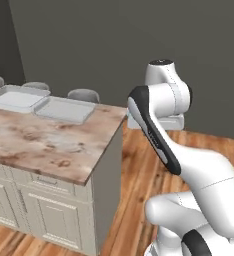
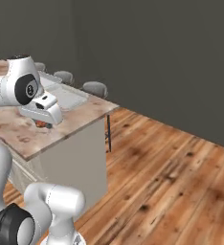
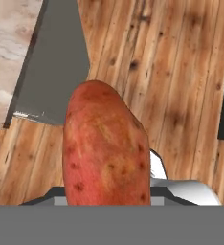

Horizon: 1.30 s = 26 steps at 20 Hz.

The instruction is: Place the cold items (pear and sweet potato) from the fridge in one tupperware on the dining counter. Place the warm items (kebab skewer and hot dog) in the stove area in another tupperware.

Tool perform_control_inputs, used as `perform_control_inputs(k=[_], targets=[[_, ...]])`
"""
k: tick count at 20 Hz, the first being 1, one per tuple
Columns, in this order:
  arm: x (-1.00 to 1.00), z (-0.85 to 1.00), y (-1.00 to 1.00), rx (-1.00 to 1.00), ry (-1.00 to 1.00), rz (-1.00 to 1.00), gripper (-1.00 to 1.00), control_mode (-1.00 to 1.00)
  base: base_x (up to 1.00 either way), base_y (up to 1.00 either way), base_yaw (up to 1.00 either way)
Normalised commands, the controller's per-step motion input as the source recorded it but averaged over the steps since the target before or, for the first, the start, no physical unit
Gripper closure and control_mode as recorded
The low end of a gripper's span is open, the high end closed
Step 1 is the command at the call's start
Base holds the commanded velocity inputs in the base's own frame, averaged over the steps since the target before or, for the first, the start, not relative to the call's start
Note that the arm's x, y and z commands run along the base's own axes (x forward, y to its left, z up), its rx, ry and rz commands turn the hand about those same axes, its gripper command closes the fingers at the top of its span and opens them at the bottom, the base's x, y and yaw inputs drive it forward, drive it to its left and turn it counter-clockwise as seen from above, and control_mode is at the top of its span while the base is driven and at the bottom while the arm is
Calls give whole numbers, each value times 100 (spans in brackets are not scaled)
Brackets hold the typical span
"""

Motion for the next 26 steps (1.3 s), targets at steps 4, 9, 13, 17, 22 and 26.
perform_control_inputs(k=[4,9,13,17,22,26], targets=[[0,0,0,0,0,0,100,100,93,-92,31],[0,0,0,0,0,0,100,100,96,-93,34],[0,0,0,0,0,0,100,100,98,-91,35],[0,0,0,0,0,0,100,100,96,-92,35],[0,0,0,0,0,0,100,100,95,-94,33],[0,0,0,0,0,0,100,100,94,-96,33]])
